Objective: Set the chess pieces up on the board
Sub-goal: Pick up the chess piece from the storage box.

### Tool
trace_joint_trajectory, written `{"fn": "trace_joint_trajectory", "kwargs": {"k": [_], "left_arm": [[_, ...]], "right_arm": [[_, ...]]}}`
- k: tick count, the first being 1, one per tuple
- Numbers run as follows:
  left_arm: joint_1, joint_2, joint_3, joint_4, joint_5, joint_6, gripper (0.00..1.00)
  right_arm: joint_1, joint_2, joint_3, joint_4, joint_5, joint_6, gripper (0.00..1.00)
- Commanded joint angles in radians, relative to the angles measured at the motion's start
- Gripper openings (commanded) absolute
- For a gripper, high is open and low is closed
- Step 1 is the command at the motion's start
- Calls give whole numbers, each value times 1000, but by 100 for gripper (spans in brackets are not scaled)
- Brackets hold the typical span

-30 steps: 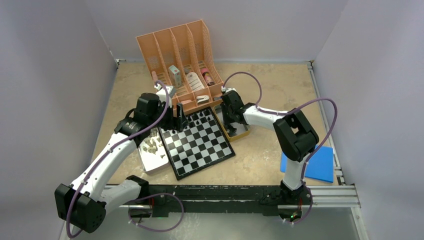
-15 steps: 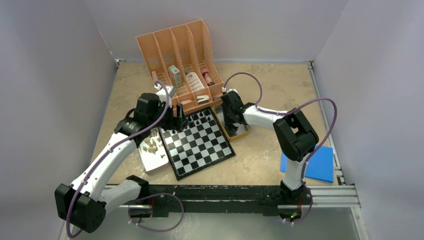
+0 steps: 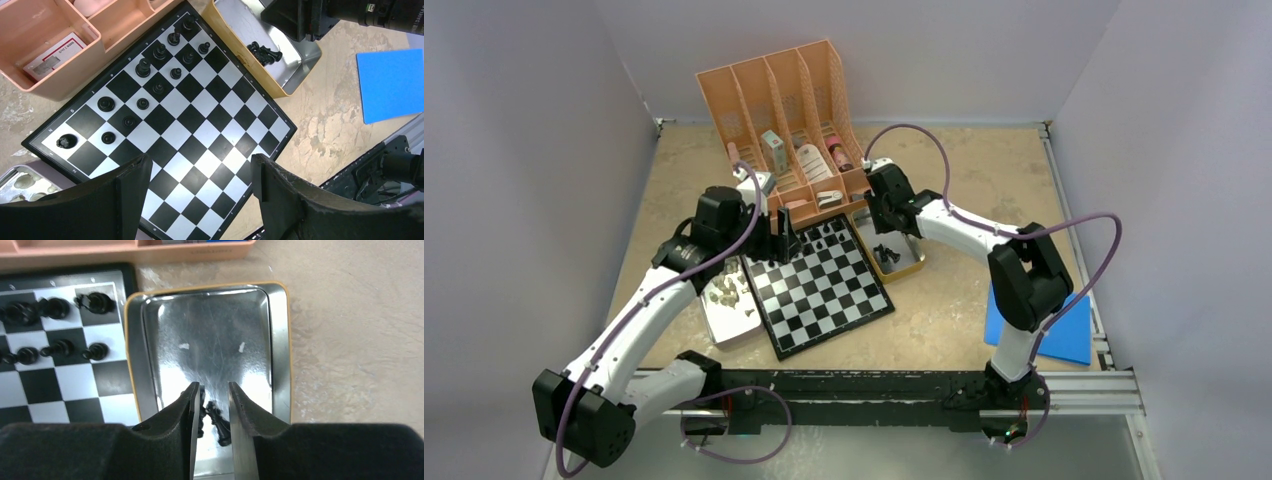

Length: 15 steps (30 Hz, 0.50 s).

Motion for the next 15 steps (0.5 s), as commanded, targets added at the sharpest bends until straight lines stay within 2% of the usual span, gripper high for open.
{"fn": "trace_joint_trajectory", "kwargs": {"k": [1, 9, 15], "left_arm": [[5, -41, -9, 51, 34, 22, 72], [5, -71, -17, 52, 37, 30, 72], [5, -85, -24, 61, 55, 27, 72]], "right_arm": [[-6, -23, 40, -119, 52, -120, 29], [-8, -43, 6, -173, -38, -139, 30], [-8, -40, -26, -186, -67, -147, 35]]}}
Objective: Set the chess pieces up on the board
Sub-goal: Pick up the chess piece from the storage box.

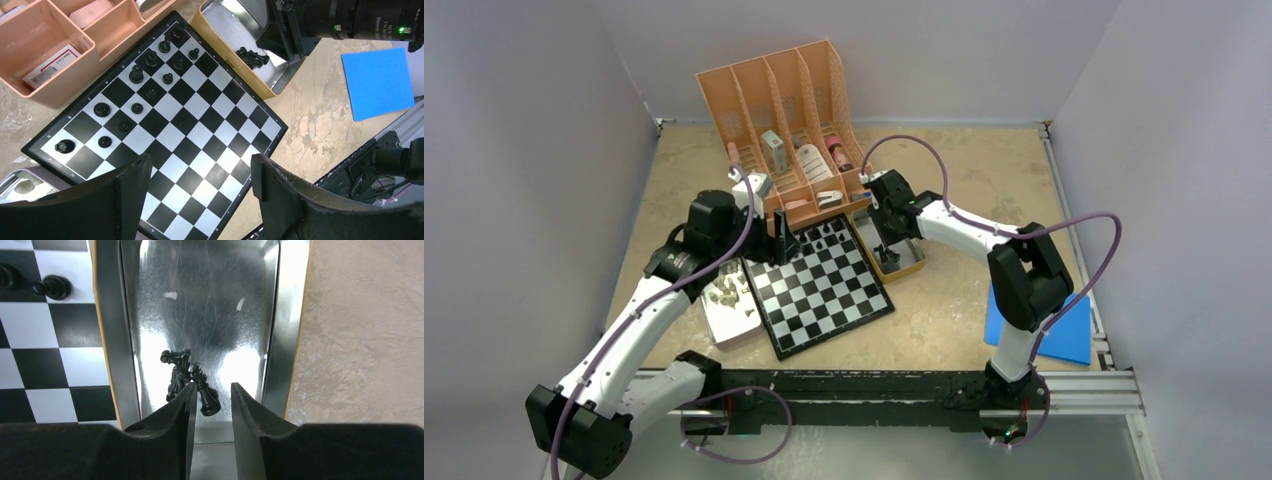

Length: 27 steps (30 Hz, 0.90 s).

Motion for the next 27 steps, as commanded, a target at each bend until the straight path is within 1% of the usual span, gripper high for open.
{"fn": "trace_joint_trajectory", "kwargs": {"k": [1, 4, 11, 27], "left_arm": [[5, -23, -13, 57, 37, 15, 72], [5, -20, -8, 55, 42, 12, 72], [5, -27, -14, 54, 35, 9, 72], [5, -18, -12, 56, 30, 8, 72]], "right_arm": [[-2, -24, -20, -40, -44, -26, 35], [-3, 4, -15, -65, -54, -25, 37], [-2, 0, -41, -55, -39, -45, 39], [-2, 52, -61, -28, -52, -81, 40]]}}
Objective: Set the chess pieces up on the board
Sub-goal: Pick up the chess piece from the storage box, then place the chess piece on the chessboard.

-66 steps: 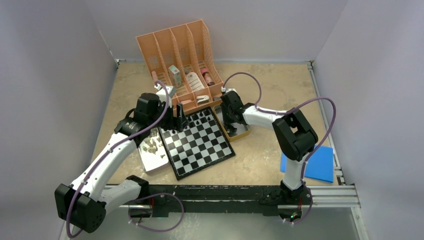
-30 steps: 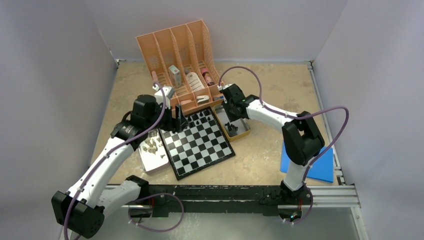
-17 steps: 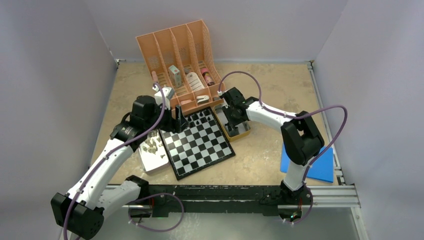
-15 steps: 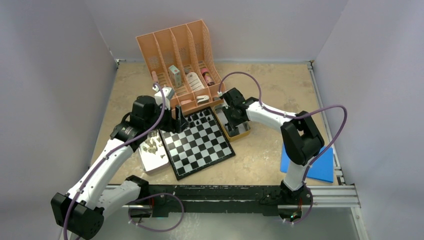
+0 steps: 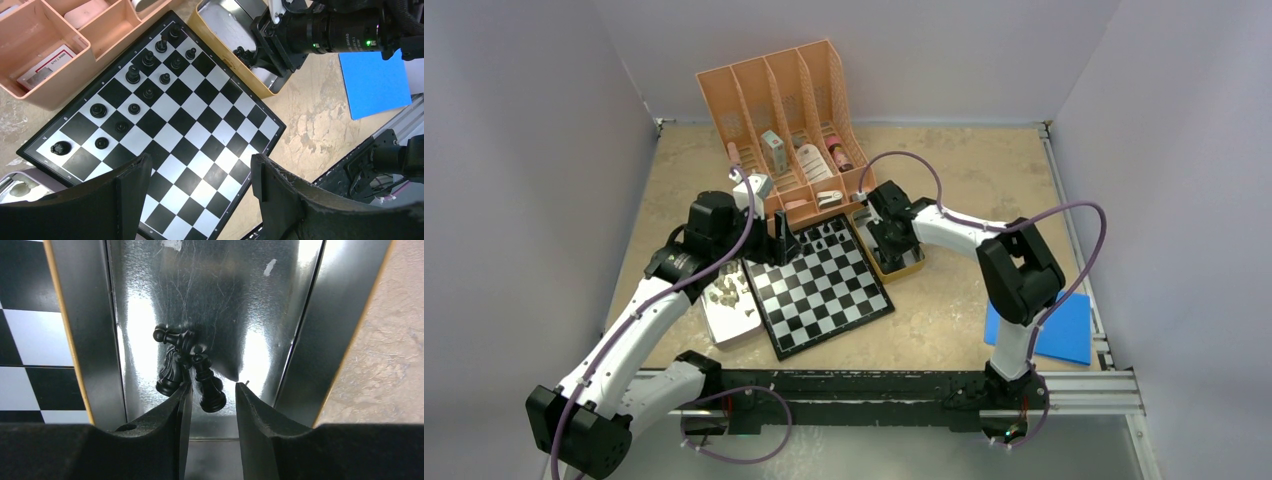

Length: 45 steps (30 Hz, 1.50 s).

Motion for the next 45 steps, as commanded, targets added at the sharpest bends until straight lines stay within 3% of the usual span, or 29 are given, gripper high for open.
{"fn": "trace_joint_trajectory", "kwargs": {"k": [1, 8, 14, 24, 31, 39, 45], "left_arm": [[5, -9, 1, 44, 12, 7, 72], [5, -2, 9, 44, 15, 12, 69], [5, 2, -1, 46, 54, -59, 68], [5, 59, 19, 25, 116, -168, 64], [32, 130, 82, 29, 241, -215, 61], [58, 213, 204, 43, 413, -231, 60], [58, 241, 289, 12, 453, -232, 56]], "right_arm": [[-3, 8, -14, 10, -4, -30, 40], [-6, 9, -26, 26, -15, -47, 29], [-6, -23, -4, 43, -41, -47, 12], [-5, -172, -2, 101, -5, -43, 10], [18, -292, -37, 209, -89, -90, 9], [165, -456, -153, 491, -265, -140, 8], [281, -474, -158, 571, -252, -161, 8]]}}
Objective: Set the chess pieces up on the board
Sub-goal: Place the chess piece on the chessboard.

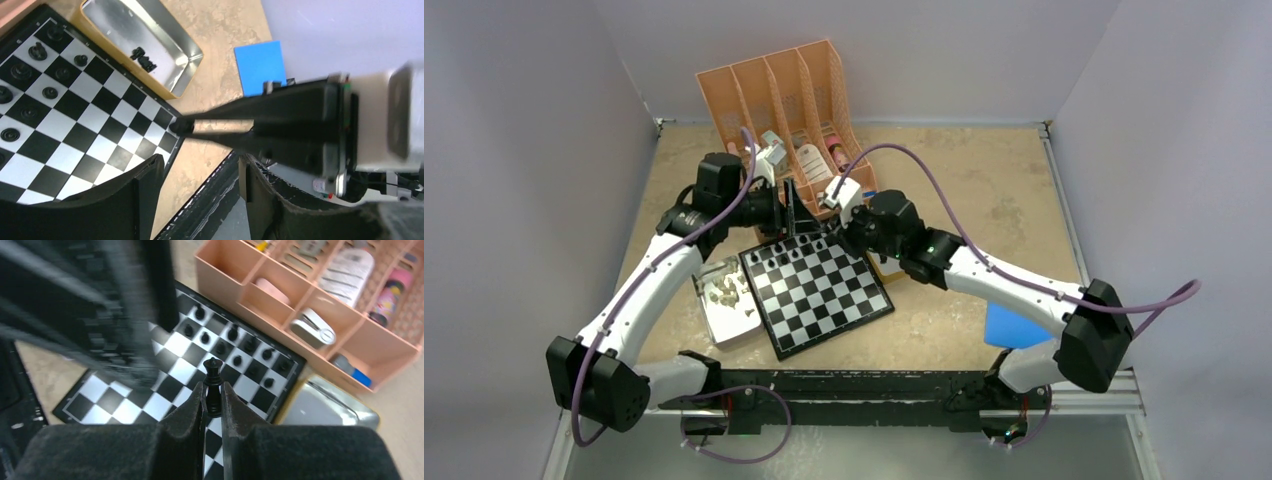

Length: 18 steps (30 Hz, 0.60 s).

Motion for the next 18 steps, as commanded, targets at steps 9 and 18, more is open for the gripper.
{"fn": "trace_joint_trajectory", "kwargs": {"k": [9, 18], "left_arm": [[6, -7, 58, 4, 66, -33, 52], [6, 8, 33, 83, 109, -78, 43]], "right_arm": [[58, -116, -64, 240, -85, 3, 8], [60, -141, -93, 267, -109, 20, 8]]}}
